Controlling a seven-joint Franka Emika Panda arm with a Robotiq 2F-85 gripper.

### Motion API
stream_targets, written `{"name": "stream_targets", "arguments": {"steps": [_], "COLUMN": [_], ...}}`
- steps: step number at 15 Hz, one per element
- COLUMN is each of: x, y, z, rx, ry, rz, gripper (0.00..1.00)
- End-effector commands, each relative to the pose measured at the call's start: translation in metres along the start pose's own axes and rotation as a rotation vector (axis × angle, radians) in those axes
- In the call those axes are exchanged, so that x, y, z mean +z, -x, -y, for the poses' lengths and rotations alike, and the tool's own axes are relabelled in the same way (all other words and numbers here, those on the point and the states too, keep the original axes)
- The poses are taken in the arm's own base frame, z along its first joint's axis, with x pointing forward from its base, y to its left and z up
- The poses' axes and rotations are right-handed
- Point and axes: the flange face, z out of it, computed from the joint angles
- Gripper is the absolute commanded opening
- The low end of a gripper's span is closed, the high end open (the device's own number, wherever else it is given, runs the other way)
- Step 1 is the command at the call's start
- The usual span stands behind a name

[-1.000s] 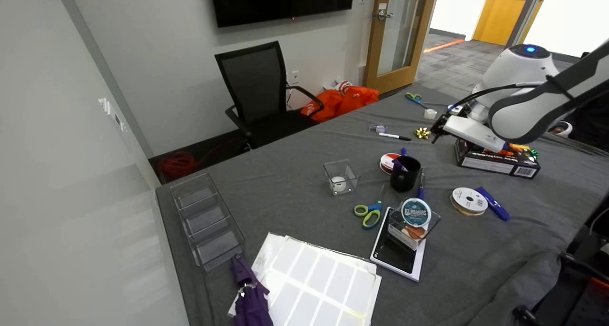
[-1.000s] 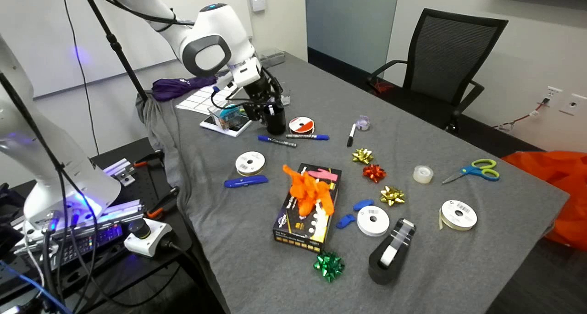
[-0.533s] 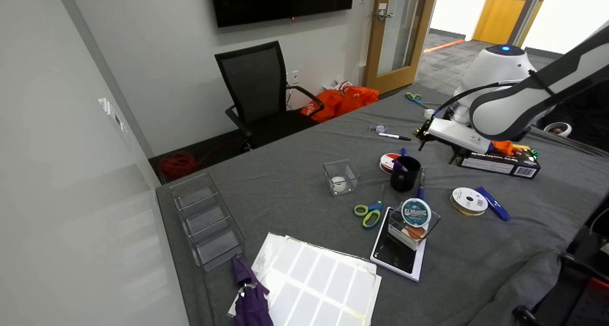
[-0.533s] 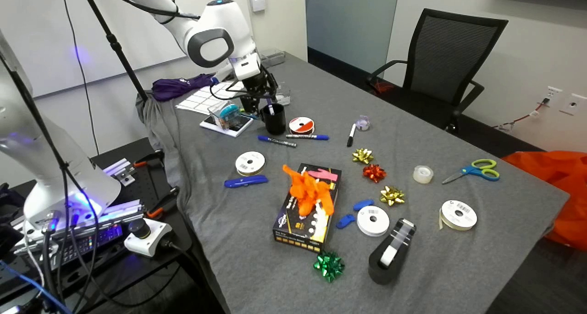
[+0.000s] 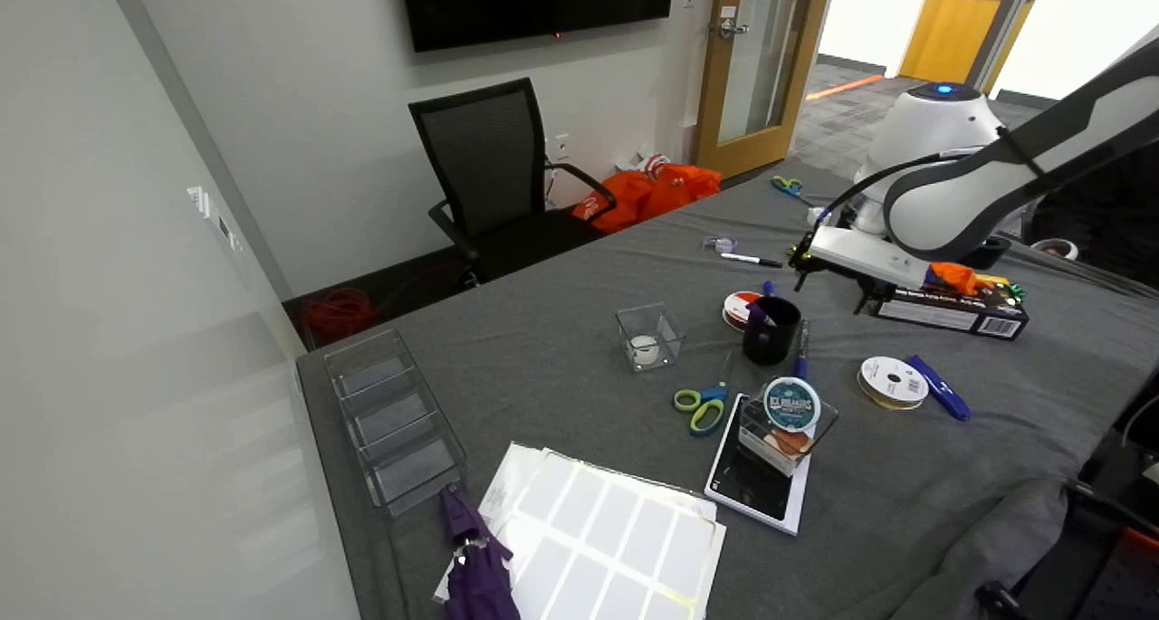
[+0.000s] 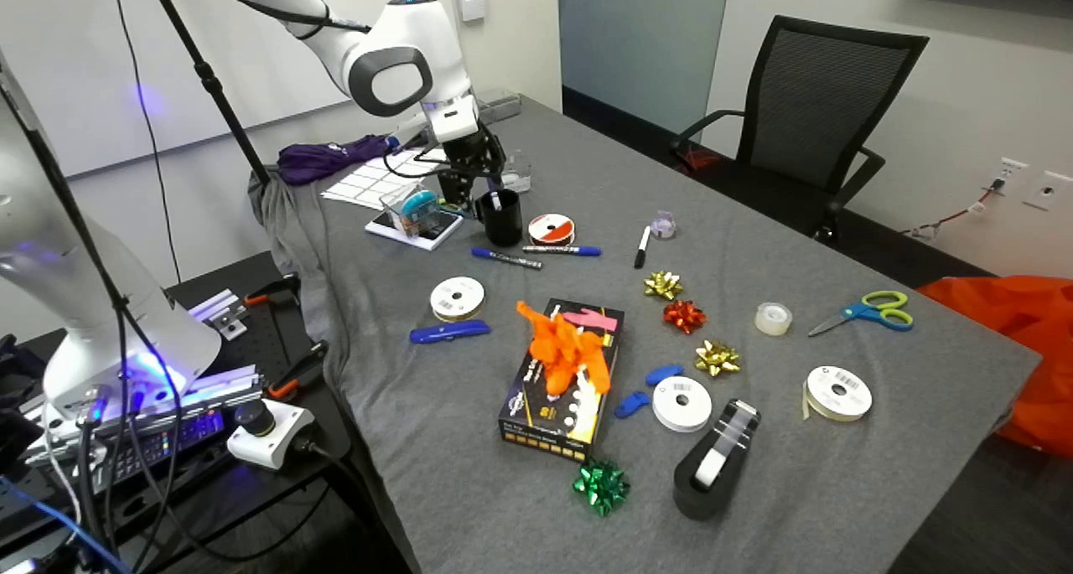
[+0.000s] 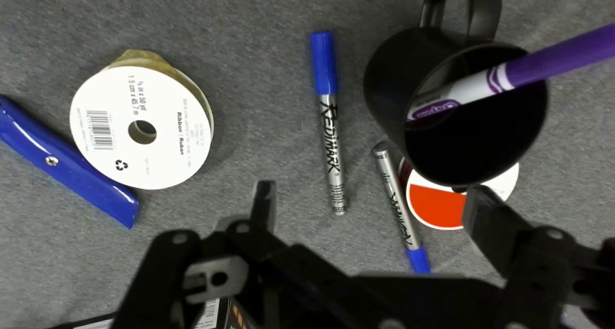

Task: Put the black mug on top of the white disc.

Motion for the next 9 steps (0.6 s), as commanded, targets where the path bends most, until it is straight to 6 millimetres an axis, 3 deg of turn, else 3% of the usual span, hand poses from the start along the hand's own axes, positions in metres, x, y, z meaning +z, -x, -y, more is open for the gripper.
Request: {"name": "stream_targets", "arguments": {"steps": [1,6,7,9], "x": [0.009,0.020,0.013,0.017], "y": [0.000,-0.002,0.001,0.000], "z": [0.012,0.027,0.017,0.023], "rx": [-0.006,0.006,0.001,0.004], "ry": [-0.008,0.023,0.005,0.008], "rz": [0.012,-0.024,-0.007,-0.017], "gripper": [1.00,1.00,1.00,1.00]}}
